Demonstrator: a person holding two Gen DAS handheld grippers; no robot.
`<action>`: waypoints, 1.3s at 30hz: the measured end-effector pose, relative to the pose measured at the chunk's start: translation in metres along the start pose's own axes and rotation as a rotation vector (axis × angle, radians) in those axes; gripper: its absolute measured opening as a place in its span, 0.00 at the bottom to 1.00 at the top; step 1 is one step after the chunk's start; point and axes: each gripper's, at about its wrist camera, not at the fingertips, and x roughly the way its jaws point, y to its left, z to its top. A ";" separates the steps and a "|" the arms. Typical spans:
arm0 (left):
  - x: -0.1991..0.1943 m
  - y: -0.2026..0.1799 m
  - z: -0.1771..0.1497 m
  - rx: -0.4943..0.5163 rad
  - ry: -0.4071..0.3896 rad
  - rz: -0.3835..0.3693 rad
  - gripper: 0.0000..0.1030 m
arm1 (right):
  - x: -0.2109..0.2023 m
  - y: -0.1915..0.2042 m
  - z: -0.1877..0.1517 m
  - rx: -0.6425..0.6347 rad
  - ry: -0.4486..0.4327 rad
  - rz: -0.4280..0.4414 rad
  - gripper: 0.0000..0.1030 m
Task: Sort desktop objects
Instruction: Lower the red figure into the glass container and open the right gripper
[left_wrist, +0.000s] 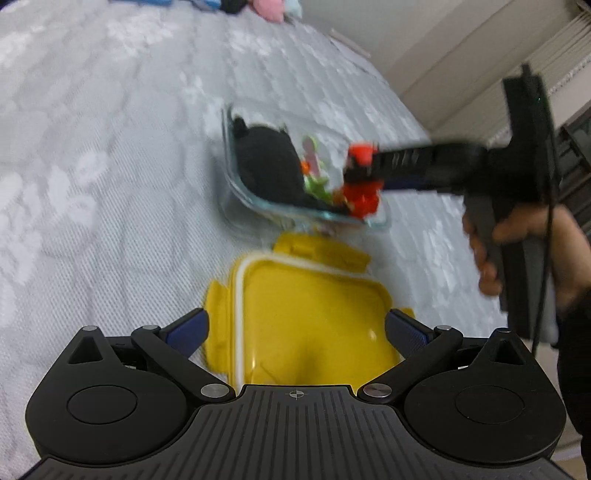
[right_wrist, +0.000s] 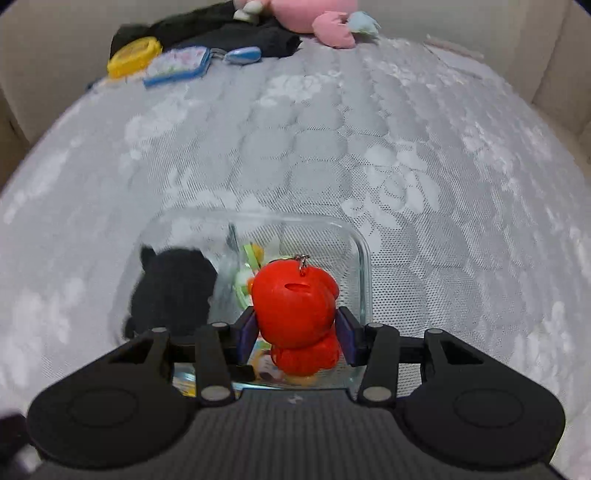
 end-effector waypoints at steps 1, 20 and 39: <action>-0.001 0.001 0.001 -0.005 -0.010 -0.003 1.00 | 0.000 0.003 -0.002 -0.015 -0.009 -0.008 0.46; 0.019 0.002 0.003 0.011 0.062 0.025 1.00 | -0.001 0.006 -0.009 -0.093 -0.057 -0.046 0.47; 0.020 -0.024 -0.001 0.163 0.066 -0.004 1.00 | -0.032 -0.014 0.002 -0.050 -0.119 -0.083 0.52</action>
